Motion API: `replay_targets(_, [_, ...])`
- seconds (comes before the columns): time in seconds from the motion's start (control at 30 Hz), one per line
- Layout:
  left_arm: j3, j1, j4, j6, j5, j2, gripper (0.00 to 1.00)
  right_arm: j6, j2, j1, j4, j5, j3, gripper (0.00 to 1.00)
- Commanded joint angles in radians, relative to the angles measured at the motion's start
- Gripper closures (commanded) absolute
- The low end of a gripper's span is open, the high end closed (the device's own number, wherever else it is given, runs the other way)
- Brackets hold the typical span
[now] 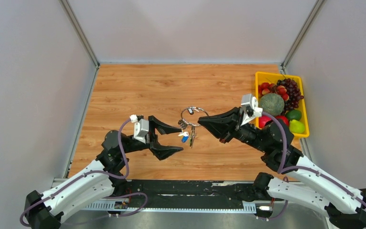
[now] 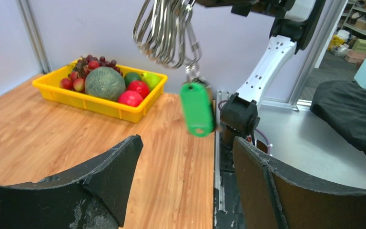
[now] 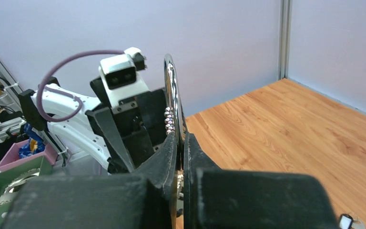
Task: Remove the keys from the keyring
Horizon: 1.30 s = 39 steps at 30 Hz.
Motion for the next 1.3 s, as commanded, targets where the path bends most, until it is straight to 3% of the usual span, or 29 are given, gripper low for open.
replay_targets(0.0, [0.019,-0.003,0.059,-0.001,0.013,0.043,0.21,0.049,0.024,0.002,0.091,-0.037,0.061,1.0])
replay_targets(0.2, [0.057,-0.003,0.07,-0.005,0.035,0.088,0.23,0.08,0.048,0.002,0.139,-0.082,0.058,1.0])
replay_targets(0.53, [0.066,-0.003,0.141,-0.044,0.068,0.145,0.33,0.094,0.082,0.002,0.17,-0.114,0.061,1.0])
replay_targets(0.7, [0.078,-0.004,0.157,-0.047,0.085,0.156,0.52,0.094,0.09,0.002,0.171,-0.118,0.057,1.0])
replay_targets(0.8, [0.082,-0.003,0.163,-0.047,0.091,0.16,0.72,0.091,0.087,0.003,0.171,-0.113,0.05,1.0])
replay_targets(0.87, [0.082,-0.004,0.163,-0.048,0.089,0.16,0.79,0.089,0.083,0.002,0.171,-0.108,0.047,1.0])
replay_targets(0.9, [0.081,-0.005,0.163,-0.048,0.087,0.159,0.78,0.088,0.083,0.002,0.171,-0.106,0.046,1.0])
replay_targets(1.0, [0.081,-0.004,0.155,-0.044,0.082,0.158,0.55,0.087,0.078,0.003,0.171,-0.103,0.045,1.0])
replay_targets(1.07, [0.083,-0.004,0.154,-0.043,0.088,0.159,0.55,0.087,0.079,0.003,0.171,-0.104,0.047,1.0])
replay_targets(1.27, [0.085,-0.005,0.15,-0.045,0.095,0.156,0.87,0.087,0.077,0.002,0.171,-0.102,0.047,1.0])
